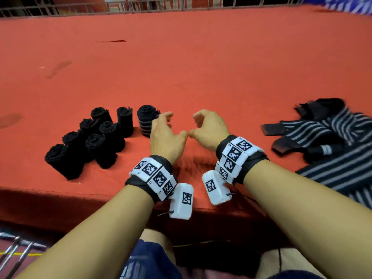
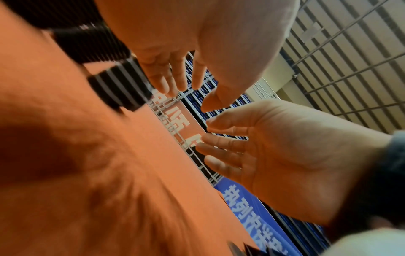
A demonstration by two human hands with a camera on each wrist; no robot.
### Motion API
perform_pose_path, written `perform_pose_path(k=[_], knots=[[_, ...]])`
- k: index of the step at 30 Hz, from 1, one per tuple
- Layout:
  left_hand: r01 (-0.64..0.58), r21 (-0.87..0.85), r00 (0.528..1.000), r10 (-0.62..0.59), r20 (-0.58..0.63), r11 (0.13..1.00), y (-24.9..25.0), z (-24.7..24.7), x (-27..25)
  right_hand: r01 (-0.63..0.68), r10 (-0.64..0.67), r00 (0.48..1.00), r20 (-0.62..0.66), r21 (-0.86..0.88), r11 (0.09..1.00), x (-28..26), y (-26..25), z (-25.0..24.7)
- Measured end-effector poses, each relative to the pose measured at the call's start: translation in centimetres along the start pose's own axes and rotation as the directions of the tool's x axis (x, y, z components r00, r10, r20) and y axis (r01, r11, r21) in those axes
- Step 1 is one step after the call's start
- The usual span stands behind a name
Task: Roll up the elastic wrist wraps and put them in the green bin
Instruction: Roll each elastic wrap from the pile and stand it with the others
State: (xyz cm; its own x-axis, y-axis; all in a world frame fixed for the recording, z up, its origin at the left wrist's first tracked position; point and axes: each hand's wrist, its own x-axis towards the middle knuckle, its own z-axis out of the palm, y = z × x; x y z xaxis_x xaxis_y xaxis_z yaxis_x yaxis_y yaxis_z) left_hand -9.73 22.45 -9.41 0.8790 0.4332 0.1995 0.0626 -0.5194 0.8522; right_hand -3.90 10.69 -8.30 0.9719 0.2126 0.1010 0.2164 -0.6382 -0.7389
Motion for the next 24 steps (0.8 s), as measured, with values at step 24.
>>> perform_pose_path(k=[24], knots=[[-0.26, 0.109, 0.728, 0.121, 0.675, 0.959, 9.5, 18.2, -12.8, -0.455, 0.408, 0.82, -0.402, -0.024, 0.89, -15.9, 16.9, -16.8]])
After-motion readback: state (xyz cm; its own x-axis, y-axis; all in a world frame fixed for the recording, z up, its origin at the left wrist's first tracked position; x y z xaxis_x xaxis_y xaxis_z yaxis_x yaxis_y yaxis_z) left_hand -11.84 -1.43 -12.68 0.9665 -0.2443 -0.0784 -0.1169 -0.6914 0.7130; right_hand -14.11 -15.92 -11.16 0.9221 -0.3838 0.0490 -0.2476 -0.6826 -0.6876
